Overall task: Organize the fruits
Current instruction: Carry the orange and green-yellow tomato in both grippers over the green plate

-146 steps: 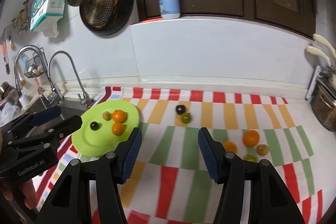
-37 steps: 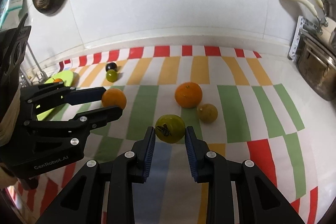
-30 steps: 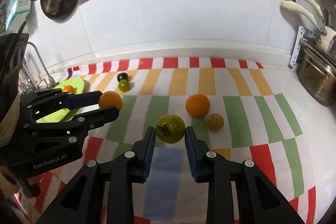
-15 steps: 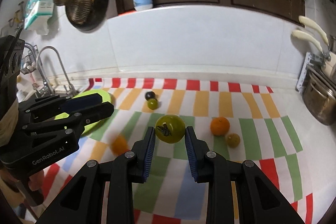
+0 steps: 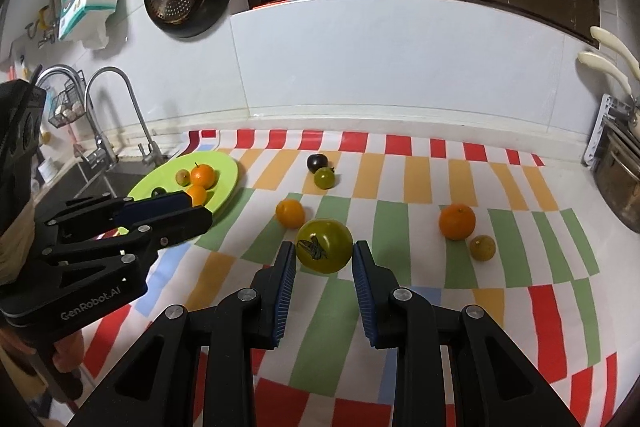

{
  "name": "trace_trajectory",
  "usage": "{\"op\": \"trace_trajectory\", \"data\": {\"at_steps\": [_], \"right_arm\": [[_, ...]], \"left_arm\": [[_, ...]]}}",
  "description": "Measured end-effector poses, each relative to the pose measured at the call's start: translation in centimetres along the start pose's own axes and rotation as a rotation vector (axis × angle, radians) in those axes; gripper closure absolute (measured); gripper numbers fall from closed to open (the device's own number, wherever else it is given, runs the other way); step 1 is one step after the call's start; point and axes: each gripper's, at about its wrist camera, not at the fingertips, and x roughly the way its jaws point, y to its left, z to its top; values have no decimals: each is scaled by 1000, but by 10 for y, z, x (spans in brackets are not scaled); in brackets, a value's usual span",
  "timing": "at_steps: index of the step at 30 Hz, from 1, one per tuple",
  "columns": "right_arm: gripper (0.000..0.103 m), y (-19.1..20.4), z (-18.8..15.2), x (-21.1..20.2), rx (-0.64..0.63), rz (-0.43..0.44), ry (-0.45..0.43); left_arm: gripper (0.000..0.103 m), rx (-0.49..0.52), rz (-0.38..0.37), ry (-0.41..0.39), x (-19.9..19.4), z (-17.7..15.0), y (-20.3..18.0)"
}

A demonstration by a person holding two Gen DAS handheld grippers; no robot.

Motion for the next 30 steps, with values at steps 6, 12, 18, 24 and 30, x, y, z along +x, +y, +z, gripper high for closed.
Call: {"op": "trace_trajectory", "data": {"at_steps": [6, 12, 18, 24, 30], "right_arm": [[73, -1, 4, 3, 4, -11, -7], [73, 0, 8, 13, 8, -13, 1], [73, -2, 8, 29, 13, -6, 22], [73, -7, 10, 46, 21, -4, 46], [73, -12, 14, 61, 25, 4, 59]], "left_arm": [[69, 17, 4, 10, 10, 4, 2], [69, 10, 6, 31, 24, 3, 9], [69, 5, -9, 57, 43, 4, 14], [66, 11, -14, 87, 65, 5, 17], [66, -1, -9, 111, 82, 4, 24]]}}
